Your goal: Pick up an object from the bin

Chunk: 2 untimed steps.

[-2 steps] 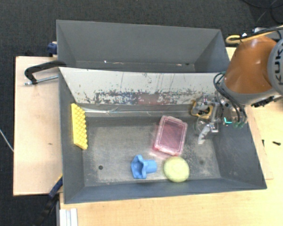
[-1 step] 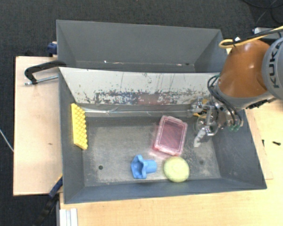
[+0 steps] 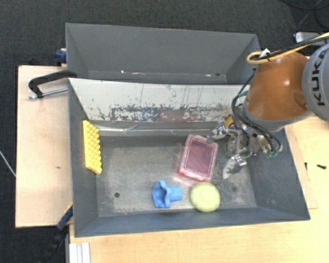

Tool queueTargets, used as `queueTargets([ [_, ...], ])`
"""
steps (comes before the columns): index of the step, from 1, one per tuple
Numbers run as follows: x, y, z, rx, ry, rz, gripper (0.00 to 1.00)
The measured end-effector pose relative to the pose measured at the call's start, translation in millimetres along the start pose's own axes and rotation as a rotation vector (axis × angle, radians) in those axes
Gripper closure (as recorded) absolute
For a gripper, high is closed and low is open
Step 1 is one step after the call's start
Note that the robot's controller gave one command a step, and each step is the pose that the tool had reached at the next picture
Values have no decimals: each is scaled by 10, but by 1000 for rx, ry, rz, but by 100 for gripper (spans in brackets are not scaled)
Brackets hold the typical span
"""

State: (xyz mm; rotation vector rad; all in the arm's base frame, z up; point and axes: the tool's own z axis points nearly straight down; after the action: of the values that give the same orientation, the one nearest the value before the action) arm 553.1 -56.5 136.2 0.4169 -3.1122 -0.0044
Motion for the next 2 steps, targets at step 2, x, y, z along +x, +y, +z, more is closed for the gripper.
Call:
queueTargets([
  [2, -38, -811, 365, 5, -4, -122, 0],
])
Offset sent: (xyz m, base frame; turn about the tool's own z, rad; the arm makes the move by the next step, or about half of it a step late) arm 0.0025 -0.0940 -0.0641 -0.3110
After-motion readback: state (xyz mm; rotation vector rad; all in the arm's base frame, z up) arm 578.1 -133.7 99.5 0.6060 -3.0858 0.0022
